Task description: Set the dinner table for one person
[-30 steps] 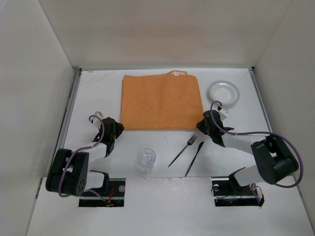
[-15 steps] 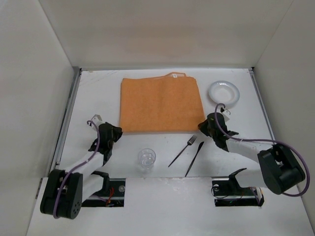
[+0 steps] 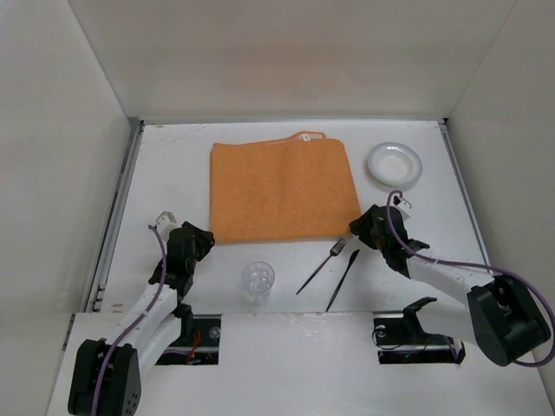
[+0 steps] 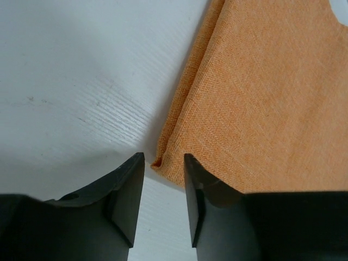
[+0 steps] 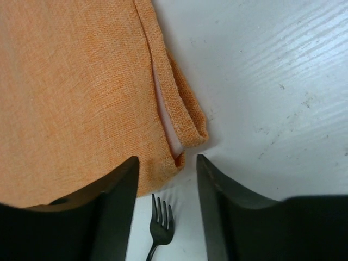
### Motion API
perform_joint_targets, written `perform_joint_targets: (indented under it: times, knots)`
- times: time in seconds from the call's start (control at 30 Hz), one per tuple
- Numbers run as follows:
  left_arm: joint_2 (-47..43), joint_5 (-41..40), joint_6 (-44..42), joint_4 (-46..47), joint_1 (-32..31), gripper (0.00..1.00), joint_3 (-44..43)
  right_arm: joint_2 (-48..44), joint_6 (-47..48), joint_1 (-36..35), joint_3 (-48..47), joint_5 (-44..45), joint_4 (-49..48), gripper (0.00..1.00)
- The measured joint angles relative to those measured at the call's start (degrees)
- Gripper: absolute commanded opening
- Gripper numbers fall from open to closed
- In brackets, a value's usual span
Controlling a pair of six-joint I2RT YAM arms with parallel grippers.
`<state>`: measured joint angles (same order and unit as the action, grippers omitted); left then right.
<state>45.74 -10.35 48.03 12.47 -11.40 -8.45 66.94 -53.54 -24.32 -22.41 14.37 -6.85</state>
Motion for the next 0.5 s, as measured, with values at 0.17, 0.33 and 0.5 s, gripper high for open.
perform_joint_targets:
  times: [0.17,0.33,0.5]
  knots:
    - [-3.5,-0.7,-0.2,-1.5,0.8,0.42,0.0,-2.9,2.3,1.9,-1.0,0.2,2.2,0.68]
    - [-4.6,-2.0,-0.2,-0.2,1.8,0.42,-0.1,-2.7,4.3,9.1,-6.2,-0.4,1.6,0.71]
    - [-2.0,-1.9,-0.3,6.1,-0.3,0.44,-0.1,5.0,3.1,20.4,-12.5,-4.6,-4.9,0.69]
